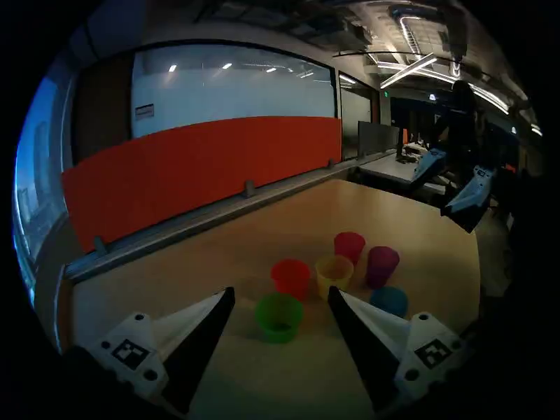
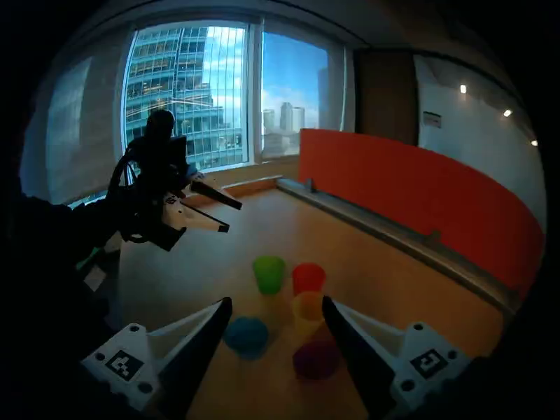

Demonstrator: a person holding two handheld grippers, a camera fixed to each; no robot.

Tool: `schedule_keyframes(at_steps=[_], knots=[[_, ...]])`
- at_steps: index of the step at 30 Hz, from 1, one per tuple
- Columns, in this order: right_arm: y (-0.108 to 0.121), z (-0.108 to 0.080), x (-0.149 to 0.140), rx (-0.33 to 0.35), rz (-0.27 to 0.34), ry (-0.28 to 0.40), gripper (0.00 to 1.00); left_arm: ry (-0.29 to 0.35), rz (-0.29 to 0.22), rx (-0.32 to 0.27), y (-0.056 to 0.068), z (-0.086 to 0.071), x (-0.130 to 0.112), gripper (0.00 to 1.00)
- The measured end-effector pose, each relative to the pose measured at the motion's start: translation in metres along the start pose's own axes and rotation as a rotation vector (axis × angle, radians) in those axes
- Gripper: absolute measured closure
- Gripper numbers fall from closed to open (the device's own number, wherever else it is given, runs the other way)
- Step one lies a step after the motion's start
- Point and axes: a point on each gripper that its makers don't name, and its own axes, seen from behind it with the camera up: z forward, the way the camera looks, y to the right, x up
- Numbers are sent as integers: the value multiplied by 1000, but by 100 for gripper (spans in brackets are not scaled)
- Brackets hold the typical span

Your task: Pour water

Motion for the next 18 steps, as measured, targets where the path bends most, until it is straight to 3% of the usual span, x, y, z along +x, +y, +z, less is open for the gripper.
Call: schedule_keyframes(at_steps=[8,18], knots=[[-6,13,-30,21,31,-51,1,-48,-10,-7,2,12,-27,0],[-14,20,-51,36,9,-92,1,-96,-26,-8,2,26,-54,0]])
